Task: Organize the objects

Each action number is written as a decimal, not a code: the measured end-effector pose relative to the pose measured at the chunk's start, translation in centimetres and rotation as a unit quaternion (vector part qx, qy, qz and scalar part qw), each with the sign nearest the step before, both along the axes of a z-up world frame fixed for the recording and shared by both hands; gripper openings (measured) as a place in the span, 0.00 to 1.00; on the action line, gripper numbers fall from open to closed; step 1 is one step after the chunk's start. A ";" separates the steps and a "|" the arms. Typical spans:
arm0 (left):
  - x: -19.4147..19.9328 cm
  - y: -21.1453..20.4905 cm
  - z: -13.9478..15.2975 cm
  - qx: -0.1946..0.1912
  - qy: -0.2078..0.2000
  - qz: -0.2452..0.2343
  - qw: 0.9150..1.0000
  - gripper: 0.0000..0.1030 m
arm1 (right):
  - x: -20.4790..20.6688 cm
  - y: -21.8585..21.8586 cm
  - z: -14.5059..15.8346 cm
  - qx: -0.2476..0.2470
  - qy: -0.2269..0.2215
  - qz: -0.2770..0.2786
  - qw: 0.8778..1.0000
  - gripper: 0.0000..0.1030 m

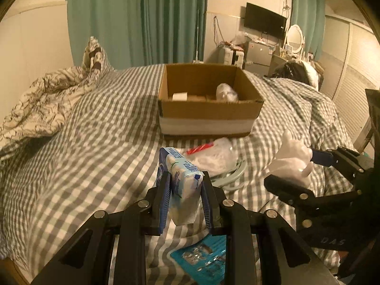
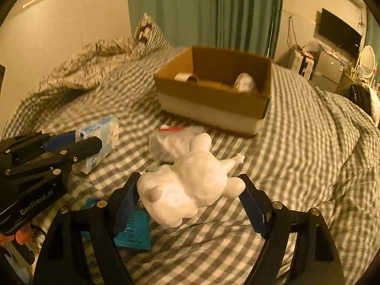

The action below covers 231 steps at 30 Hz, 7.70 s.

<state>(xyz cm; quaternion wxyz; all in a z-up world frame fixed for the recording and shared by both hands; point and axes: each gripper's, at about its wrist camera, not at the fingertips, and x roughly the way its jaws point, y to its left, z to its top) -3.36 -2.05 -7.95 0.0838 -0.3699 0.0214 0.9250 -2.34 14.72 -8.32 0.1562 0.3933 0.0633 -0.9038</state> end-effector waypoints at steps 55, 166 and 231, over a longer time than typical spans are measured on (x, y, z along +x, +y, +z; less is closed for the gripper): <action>-26.3 4.7 -0.7 -0.015 0.022 -0.038 0.999 0.75 | -26.4 4.7 4.0 -0.023 0.063 -0.052 0.996 0.91; -9.0 -5.4 -4.3 -0.019 -0.060 0.063 0.996 0.07 | -8.1 -6.7 -6.9 0.052 -0.024 -0.027 0.998 0.95; -27.4 3.6 0.5 0.028 -0.001 -0.030 0.999 0.09 | -25.3 4.5 6.1 -0.070 0.082 -0.044 0.993 0.90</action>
